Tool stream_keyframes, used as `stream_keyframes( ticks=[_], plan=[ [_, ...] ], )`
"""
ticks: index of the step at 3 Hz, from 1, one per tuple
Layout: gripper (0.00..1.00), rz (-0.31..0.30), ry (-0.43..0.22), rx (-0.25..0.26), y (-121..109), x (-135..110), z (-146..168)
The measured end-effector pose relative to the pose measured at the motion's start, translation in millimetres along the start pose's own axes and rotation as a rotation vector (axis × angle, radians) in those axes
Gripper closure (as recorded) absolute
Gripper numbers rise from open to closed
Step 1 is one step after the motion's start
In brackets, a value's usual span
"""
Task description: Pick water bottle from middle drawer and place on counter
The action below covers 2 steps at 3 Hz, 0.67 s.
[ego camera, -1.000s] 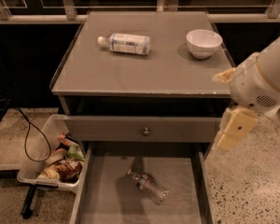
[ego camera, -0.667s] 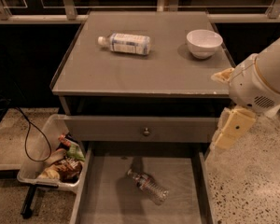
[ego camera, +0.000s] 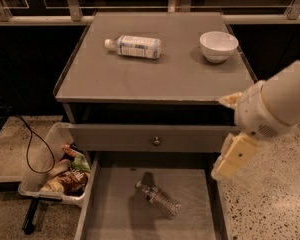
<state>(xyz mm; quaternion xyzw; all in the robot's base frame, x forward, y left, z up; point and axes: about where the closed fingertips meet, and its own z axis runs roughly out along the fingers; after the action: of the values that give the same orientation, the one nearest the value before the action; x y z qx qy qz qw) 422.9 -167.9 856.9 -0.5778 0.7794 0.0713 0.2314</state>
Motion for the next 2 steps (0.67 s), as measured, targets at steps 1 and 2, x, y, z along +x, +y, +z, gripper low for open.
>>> stream_keyframes(
  ticks=[1, 2],
  plan=[
    [0.00, 0.048, -0.002, -0.015, 21, 18, 62],
    [0.00, 0.099, -0.015, -0.019, 30, 37, 123]
  ],
)
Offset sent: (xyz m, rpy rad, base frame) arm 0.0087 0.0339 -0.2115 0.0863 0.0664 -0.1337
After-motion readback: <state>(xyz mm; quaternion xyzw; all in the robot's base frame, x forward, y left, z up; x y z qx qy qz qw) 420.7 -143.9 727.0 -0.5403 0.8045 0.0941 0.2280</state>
